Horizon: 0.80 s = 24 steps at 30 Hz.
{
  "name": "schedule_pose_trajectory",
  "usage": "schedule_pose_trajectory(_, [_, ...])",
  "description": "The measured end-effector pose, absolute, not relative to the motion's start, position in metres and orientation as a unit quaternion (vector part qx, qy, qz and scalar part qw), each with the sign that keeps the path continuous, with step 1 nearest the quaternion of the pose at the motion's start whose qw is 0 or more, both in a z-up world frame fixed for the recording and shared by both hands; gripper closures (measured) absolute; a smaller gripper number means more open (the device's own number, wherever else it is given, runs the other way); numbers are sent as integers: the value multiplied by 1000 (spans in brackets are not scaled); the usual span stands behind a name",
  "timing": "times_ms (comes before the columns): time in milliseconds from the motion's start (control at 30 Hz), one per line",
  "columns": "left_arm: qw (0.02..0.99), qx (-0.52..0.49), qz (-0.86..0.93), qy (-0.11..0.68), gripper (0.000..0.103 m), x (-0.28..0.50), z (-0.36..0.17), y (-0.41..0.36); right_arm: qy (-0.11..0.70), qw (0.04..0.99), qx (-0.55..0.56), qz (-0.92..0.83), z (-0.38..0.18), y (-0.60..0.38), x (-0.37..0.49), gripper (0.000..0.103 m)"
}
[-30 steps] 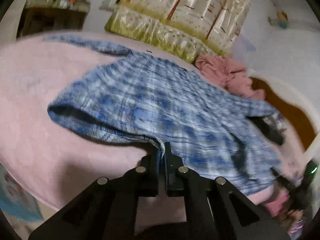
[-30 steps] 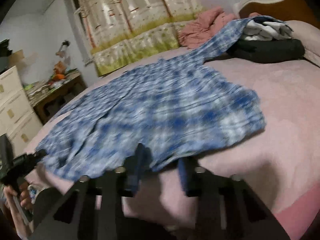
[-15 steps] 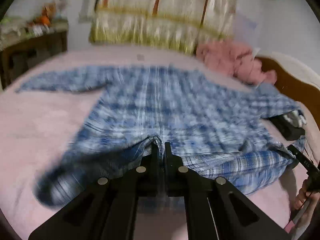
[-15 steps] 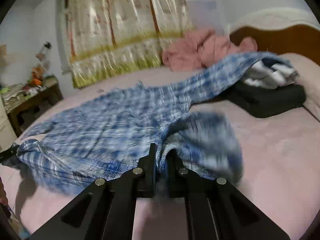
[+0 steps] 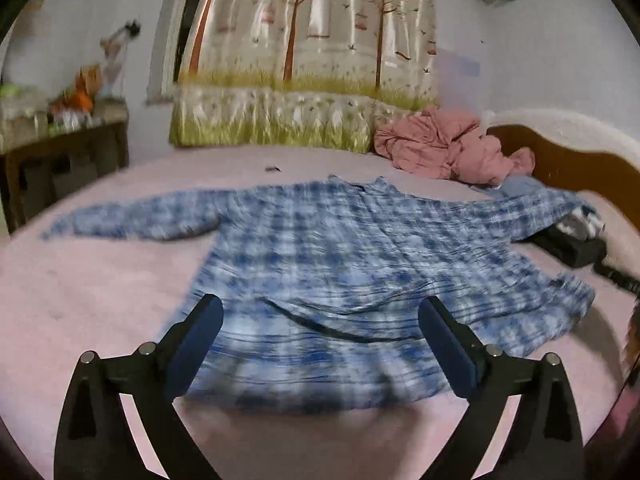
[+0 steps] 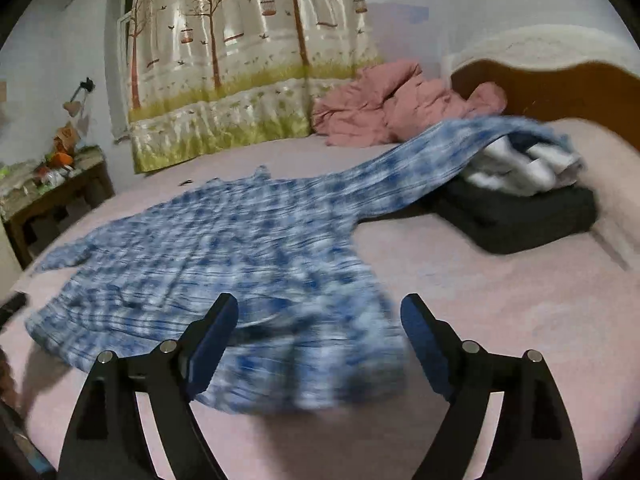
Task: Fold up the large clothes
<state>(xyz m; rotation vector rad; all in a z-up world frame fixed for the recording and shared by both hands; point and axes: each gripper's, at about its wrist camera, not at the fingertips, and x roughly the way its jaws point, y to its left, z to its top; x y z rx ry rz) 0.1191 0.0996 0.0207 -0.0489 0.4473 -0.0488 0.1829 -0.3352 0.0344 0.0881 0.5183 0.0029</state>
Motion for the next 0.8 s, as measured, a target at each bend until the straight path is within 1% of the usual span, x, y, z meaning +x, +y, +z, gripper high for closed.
schedule_pose_trajectory(67, [974,12,16,227,2,122,23,105,266,963,20,-36,36,-345,179,17])
schedule_pose_trajectory(133, [969,20,45,244,2,129,19,116,285,956,18,-63,32,-355,181,17])
schedule_pose_trajectory(200, [967,-2,33,252,2,136,10,135,310,949,40,-48,22,-366,186,17])
schedule_pose_trajectory(367, [949,-23,58,310,2,160,-20,164,363,927,92,-32,-8,-381,204,17])
schedule_pose_trajectory(400, [944,-43,48,323,3,163,-26,169,367,924,104,-15,-14,-381,208,18])
schedule_pose_trajectory(433, [939,-68,22,337,4,170,-33,175,370,922,113,-3,-18,-382,211,23])
schedule_pose_trajectory(467, [932,-83,-6,352,15,174,-39,177,368,922,119,10,-20,-381,214,50])
schedule_pose_trajectory(500, [923,-90,-22,373,40,180,-45,178,365,923,120,17,-22,-380,215,79])
schedule_pose_trajectory(533, [918,-90,-14,386,56,183,-48,180,357,925,125,29,-20,-378,218,82])
schedule_pose_trajectory(567, [919,-89,-1,384,95,183,-48,181,342,931,127,18,-16,-374,219,88])
schedule_pose_trajectory(600, [922,-99,6,374,98,180,-44,186,324,939,113,3,-8,-368,220,94])
schedule_pose_trajectory(700, [945,-138,23,295,98,151,-21,201,262,963,43,-44,24,-350,214,94])
schedule_pose_trajectory(767, [952,-124,36,278,98,139,-10,200,255,965,41,-38,38,-352,210,94])
schedule_pose_trajectory(800, [950,-119,33,287,97,138,-10,199,258,965,39,-39,43,-353,207,94])
